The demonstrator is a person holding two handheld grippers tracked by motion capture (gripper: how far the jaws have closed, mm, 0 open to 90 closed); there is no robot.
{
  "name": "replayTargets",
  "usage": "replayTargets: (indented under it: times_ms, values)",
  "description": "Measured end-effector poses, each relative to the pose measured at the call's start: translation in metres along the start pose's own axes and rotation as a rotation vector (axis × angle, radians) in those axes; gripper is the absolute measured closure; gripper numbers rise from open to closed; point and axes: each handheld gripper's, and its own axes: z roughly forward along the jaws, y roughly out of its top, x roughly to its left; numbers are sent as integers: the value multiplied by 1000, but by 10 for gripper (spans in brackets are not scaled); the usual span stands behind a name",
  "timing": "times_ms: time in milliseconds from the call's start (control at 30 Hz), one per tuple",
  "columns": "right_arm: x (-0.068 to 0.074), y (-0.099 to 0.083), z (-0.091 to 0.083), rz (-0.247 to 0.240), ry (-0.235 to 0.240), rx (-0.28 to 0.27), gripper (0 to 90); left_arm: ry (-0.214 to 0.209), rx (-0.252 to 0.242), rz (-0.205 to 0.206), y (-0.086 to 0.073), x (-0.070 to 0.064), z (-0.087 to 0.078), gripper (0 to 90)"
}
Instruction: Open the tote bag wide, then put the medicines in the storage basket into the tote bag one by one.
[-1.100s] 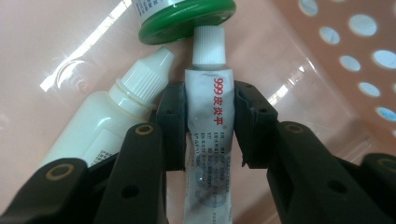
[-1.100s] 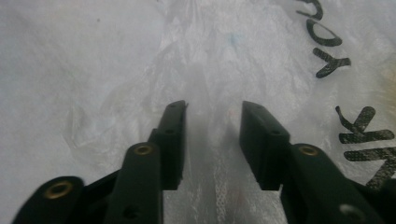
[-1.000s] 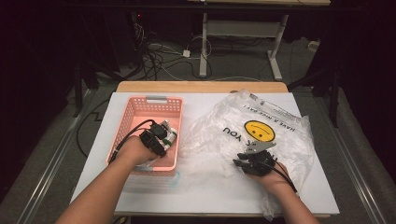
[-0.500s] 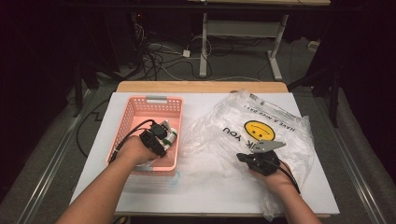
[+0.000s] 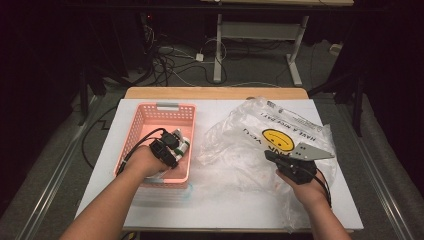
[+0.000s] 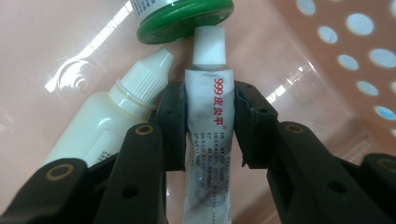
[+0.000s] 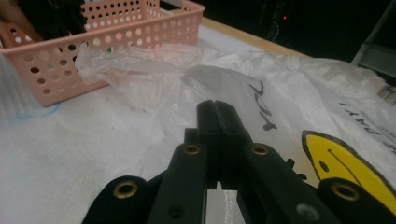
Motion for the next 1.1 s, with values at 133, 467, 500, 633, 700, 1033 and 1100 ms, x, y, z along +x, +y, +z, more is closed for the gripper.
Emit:
replayTargets:
  times_ms: [133, 467, 500, 633, 700, 1033, 1100]
  values:
    - [-3, 4, -8, 9, -22, -46, 900, 6, 1, 3, -1, 0, -1, 653]
    - [-5, 8, -14, 15, -40, -88, 900, 11, -57, -10, -9, 1, -13, 654]
    - [-6, 8, -15, 14, -40, -94, 900, 12, -67, -14, -10, 1, -14, 654]
    - [-7, 9, -18, 29, -49, -116, 900, 15, -125, -20, -16, 2, -20, 655]
    - [-7, 10, -19, 31, -48, -122, 900, 14, -157, -22, -20, 2, -22, 655]
    - [-9, 12, -21, 38, -47, -132, 900, -10, -307, -9, -35, -3, -36, 656]
    - [-9, 13, -21, 35, -50, -135, 900, -14, -342, -13, -38, -3, -39, 655]
